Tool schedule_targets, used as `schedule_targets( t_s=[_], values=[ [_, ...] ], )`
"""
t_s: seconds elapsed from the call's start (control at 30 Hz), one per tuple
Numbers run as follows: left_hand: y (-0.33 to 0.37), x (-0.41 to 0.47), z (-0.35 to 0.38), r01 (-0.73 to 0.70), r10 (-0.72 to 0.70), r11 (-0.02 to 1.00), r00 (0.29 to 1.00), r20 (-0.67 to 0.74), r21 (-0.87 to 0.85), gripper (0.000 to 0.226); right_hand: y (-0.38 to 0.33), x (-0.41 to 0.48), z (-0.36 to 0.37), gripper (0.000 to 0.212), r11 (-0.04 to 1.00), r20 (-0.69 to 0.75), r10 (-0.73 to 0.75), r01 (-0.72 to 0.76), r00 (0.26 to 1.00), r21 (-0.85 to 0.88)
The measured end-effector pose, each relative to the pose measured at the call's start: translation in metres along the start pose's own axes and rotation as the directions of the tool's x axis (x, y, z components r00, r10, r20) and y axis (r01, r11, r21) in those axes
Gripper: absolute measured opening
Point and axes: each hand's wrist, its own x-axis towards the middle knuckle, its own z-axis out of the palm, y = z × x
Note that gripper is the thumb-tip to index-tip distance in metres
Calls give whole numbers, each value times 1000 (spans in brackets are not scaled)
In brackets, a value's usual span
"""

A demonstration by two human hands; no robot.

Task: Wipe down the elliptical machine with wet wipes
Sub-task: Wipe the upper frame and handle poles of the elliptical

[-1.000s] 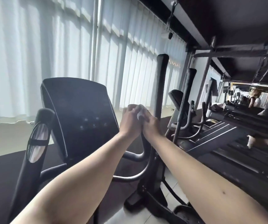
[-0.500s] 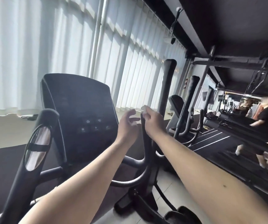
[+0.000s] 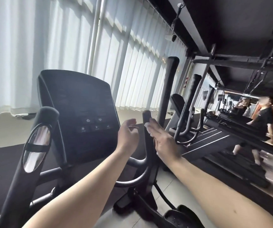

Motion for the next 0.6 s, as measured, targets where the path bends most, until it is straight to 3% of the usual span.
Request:
schedule_targets(
  t_s=[0.07, 0.13, 0.23, 0.4, 0.47, 0.6],
  values=[
    [-2, -2, 2, 10, -10, 1000, 1000, 15, 10, 41, -1, -23, 4, 55, 975, 21, 184, -185, 983, 123],
    [-2, -4, 5, 7, -8, 1000, 1000, 30, 29, 41, -4, -25, 2, 40, 916, 10, 339, -333, 941, 226],
    [2, -8, 12, -14, 12, 1000, 997, 74, 19, 40, -12, 15, -11, 33, 839, -140, 512, -459, 848, 291],
    [-11, -13, 21, -38, 36, 999, 989, 143, 11, 50, -41, 29, 10, 45, 887, -84, 396, -357, 915, 293],
    [-22, -14, 22, -29, 27, 1000, 988, 151, 10, 52, -40, 3, 24, 53, 900, -126, 394, -355, 910, 253],
    [-28, -30, 21, 2, 1, 1000, 987, 162, -20, 49, -25, -48, 38, 42, 864, -49, 464, -440, 884, 245]
  ],
)
